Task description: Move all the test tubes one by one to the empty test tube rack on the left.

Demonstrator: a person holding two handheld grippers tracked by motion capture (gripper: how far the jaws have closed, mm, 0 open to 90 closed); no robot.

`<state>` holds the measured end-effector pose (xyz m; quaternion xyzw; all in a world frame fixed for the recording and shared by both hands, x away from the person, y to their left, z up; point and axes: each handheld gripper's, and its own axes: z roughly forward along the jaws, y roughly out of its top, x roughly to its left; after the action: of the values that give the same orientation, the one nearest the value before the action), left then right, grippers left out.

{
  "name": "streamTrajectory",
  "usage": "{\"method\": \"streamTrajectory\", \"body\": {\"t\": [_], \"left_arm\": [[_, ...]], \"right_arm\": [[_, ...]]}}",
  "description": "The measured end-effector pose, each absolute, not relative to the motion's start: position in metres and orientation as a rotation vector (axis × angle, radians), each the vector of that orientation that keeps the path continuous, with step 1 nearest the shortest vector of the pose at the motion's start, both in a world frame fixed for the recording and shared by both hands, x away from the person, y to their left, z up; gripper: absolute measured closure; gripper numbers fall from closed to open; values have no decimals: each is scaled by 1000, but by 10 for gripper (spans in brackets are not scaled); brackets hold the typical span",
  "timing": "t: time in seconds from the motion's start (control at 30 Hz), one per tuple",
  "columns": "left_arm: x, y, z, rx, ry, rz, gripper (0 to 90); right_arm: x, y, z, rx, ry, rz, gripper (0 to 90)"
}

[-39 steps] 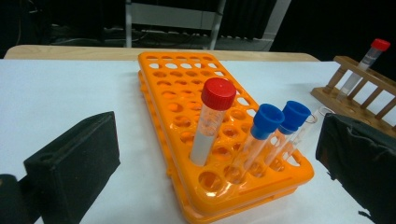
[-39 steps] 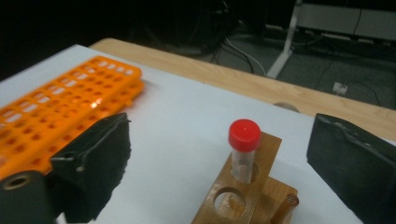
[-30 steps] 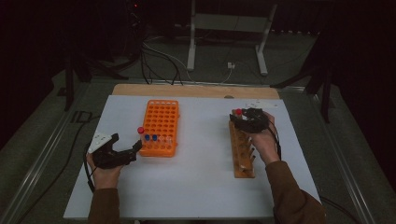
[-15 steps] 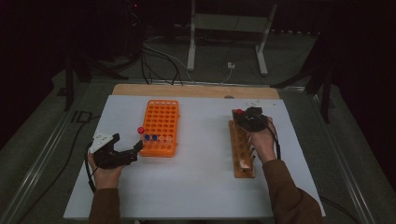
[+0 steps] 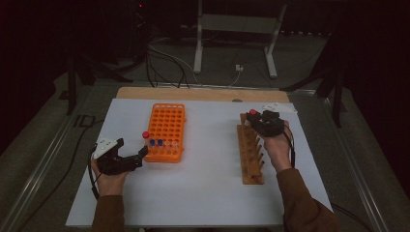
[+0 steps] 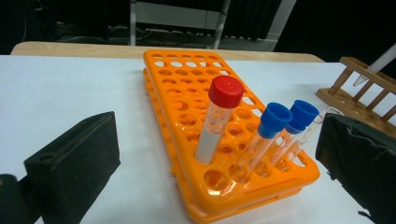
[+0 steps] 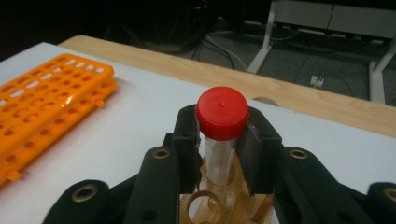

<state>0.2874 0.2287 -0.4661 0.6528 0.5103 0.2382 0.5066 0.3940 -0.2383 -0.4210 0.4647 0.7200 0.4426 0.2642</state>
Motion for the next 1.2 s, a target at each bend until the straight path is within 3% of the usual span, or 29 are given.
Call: {"method": "streamTrajectory", "body": {"t": [0.73, 1.2], "left_arm": [[284, 225, -456, 1553, 1188, 592, 5], [280, 199, -439, 1595, 1087, 602, 6]], "right_arm": [[369, -243, -392, 1169, 1890, 1308, 708], [350, -211, -394, 1047, 2042, 1362, 707]]}}
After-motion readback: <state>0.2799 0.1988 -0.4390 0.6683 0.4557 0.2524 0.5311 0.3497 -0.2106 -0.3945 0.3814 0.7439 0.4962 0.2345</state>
